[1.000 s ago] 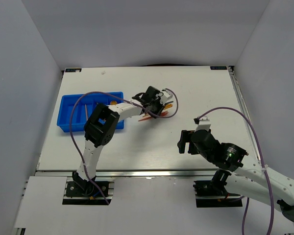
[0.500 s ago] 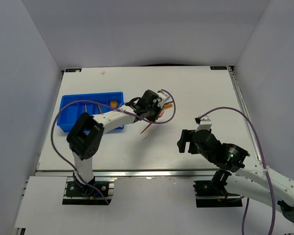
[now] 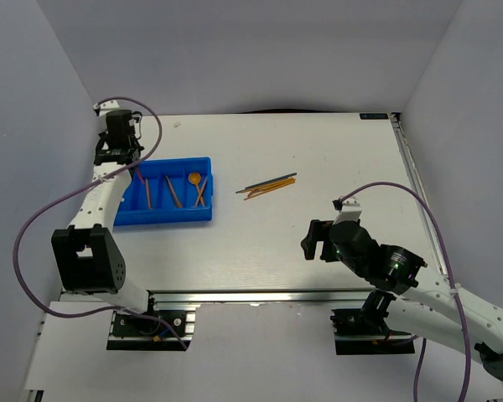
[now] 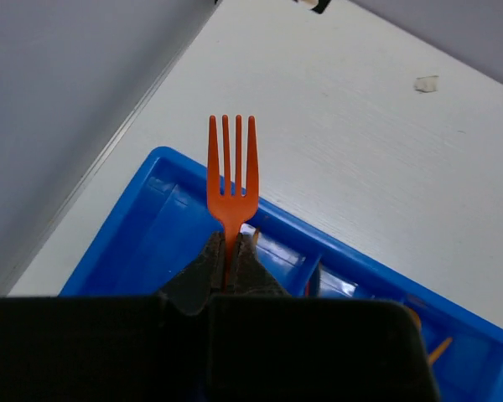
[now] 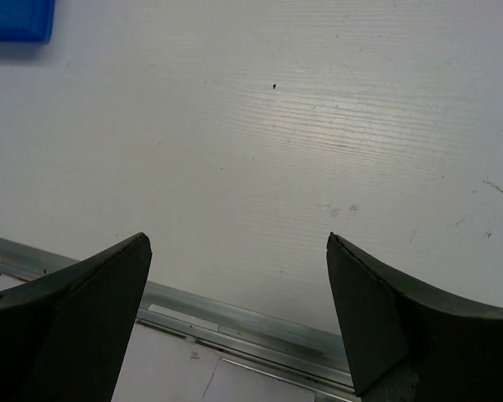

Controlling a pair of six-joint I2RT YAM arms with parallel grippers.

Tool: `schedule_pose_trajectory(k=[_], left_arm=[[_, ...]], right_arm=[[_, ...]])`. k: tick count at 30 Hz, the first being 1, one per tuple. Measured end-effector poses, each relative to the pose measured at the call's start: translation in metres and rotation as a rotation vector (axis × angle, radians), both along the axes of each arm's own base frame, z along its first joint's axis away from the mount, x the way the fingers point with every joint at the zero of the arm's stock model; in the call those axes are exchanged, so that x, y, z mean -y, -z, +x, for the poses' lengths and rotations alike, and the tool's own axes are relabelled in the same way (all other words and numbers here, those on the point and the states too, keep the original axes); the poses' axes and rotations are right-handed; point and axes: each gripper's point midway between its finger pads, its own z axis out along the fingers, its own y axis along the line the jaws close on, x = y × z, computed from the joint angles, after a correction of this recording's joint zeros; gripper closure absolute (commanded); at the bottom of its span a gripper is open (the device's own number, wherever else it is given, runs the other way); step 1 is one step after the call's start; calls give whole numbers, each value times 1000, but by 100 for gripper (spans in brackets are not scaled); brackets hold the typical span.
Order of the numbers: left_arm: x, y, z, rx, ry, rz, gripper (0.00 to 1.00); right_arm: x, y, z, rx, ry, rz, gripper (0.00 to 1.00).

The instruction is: Sort the eating utensils into containers

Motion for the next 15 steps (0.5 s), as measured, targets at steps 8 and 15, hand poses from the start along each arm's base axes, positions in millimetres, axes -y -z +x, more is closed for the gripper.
schedule_pose_trajectory(k=[8, 15], left_arm=[[-33, 47, 10, -43, -51, -35, 100], [-32, 92, -1, -60, -47, -58, 100]], right_arm=[[-1, -1, 0, 1, -6, 3, 11], [-1, -1, 0, 4, -9, -2, 11]])
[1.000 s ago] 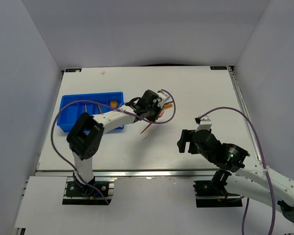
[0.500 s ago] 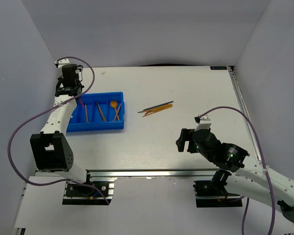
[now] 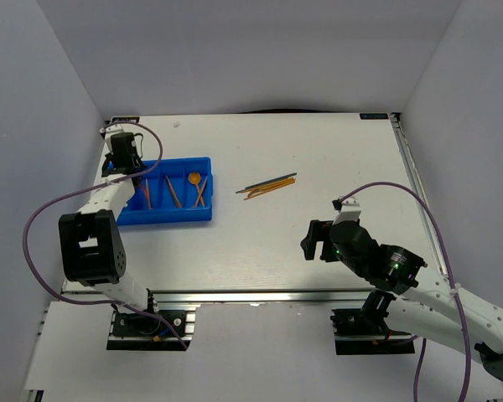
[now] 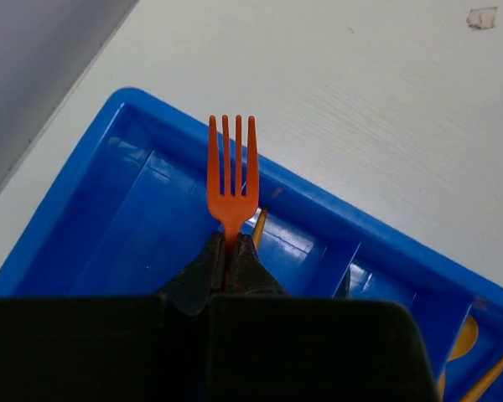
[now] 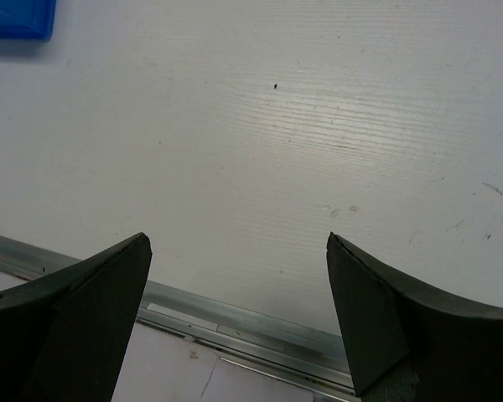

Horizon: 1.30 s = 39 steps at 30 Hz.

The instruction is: Sort the eating utensils into containers

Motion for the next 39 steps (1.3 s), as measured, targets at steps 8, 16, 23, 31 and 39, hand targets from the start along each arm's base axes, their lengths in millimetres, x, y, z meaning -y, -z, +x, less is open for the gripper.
schedule_pose_trajectory(k=[8, 16, 23, 31, 39], left_arm=[[5, 24, -7, 16, 23, -14, 100], [14, 23, -4, 44, 61, -32, 78], [31, 18, -13, 49, 110, -6, 48], [40, -30, -15, 170, 123, 3, 23], [176, -73, 9, 207, 534, -29, 2]], right_arm=[[0, 1, 0, 1, -6, -12, 11], [-1, 4, 1, -8, -9, -22, 11], [-2, 3, 0, -6, -10, -16, 11], [-1, -2, 0, 8, -10, 6, 11], [-1, 0, 0, 3, -9, -4, 11]])
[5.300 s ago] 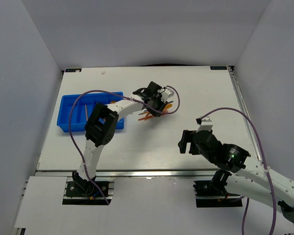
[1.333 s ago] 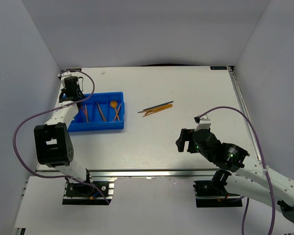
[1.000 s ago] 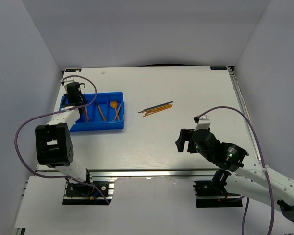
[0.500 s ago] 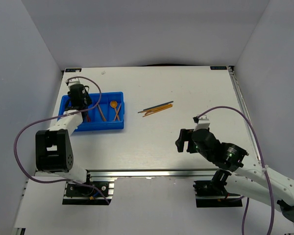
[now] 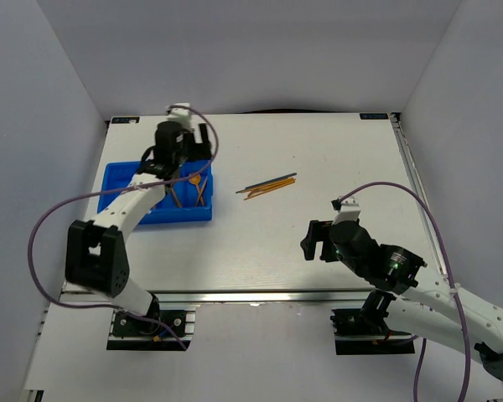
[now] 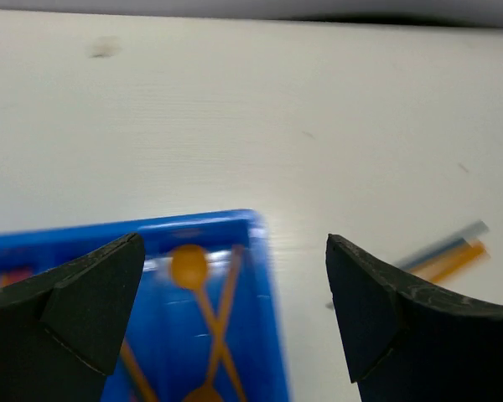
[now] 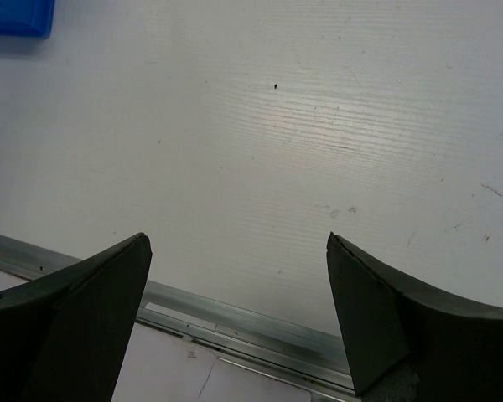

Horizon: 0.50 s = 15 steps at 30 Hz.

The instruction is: Sort the eating utensils into containers

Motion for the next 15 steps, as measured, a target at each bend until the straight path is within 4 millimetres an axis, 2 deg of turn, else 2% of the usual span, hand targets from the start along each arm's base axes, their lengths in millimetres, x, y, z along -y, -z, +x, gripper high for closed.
schedule_pose_trajectory(k=[1, 2, 3, 5, 7, 10, 13, 15], left_arm=[[16, 1, 3, -11, 52, 4, 2], [47, 6, 6, -34, 156, 14, 2], [68, 12, 7, -57, 222, 25, 4], [105, 35, 4, -121, 339, 67, 7], [135, 61, -2, -189, 435, 122, 19], [170, 103, -4, -287, 552, 215, 33], [195, 139, -7, -358, 647, 284, 37], [201, 158, -14, -406, 690, 317, 37]], right_arm=[[0, 0, 0, 0, 1, -2, 11], [0, 0, 0, 0, 2, -3, 11], [1, 0, 1, 2, 4, -3, 11], [1, -1, 0, 3, 5, -1, 11], [2, -1, 0, 4, 5, 1, 11], [3, 0, -1, -1, 7, 0, 11], [5, 1, -2, -8, 11, -2, 11], [6, 1, -3, -10, 13, -2, 11]])
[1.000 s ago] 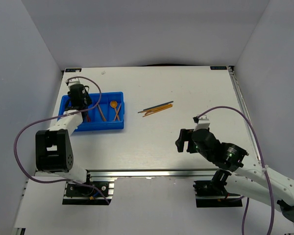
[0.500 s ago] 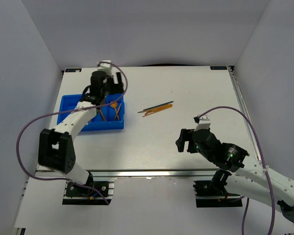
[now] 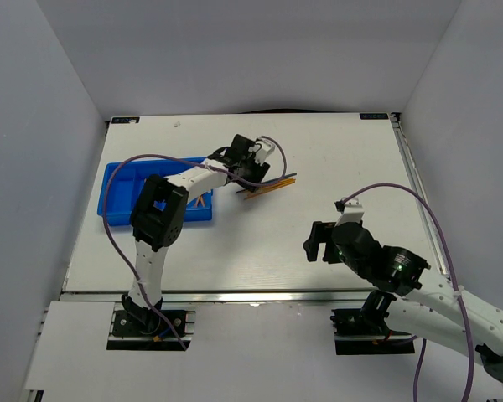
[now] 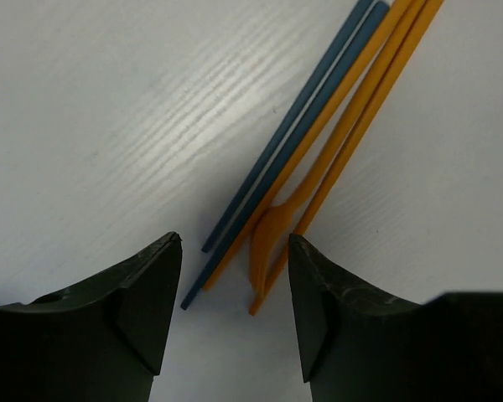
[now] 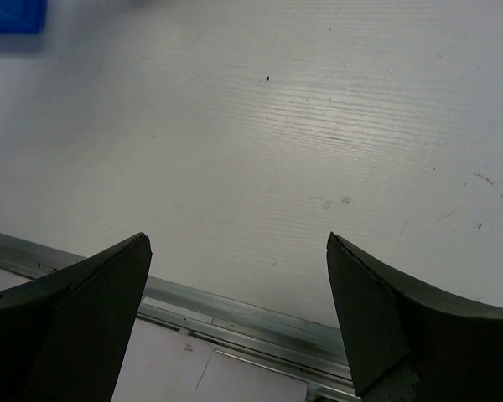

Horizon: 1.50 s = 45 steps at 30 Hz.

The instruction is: Sort the eating utensils into containers

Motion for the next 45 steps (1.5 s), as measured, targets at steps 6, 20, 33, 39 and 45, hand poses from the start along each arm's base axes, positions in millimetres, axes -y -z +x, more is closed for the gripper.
schedule_pose_trajectory(k=[6, 20, 33, 39, 45], left_arm=[[8, 12, -14, -26, 77, 46, 40], [15, 11, -10, 93, 63, 154, 64], [10, 12, -5, 121, 45, 179, 67], [8, 26, -15, 95, 45, 181, 58], [11, 30, -18, 98, 38, 160, 49]], right_arm=[[3, 0, 0, 2, 8, -3, 11], [2, 7, 1, -13, 1, -43, 11], [3, 7, 1, -8, -2, -50, 11], [2, 9, 2, -14, -2, -60, 11], [2, 10, 2, -15, -2, -62, 11]])
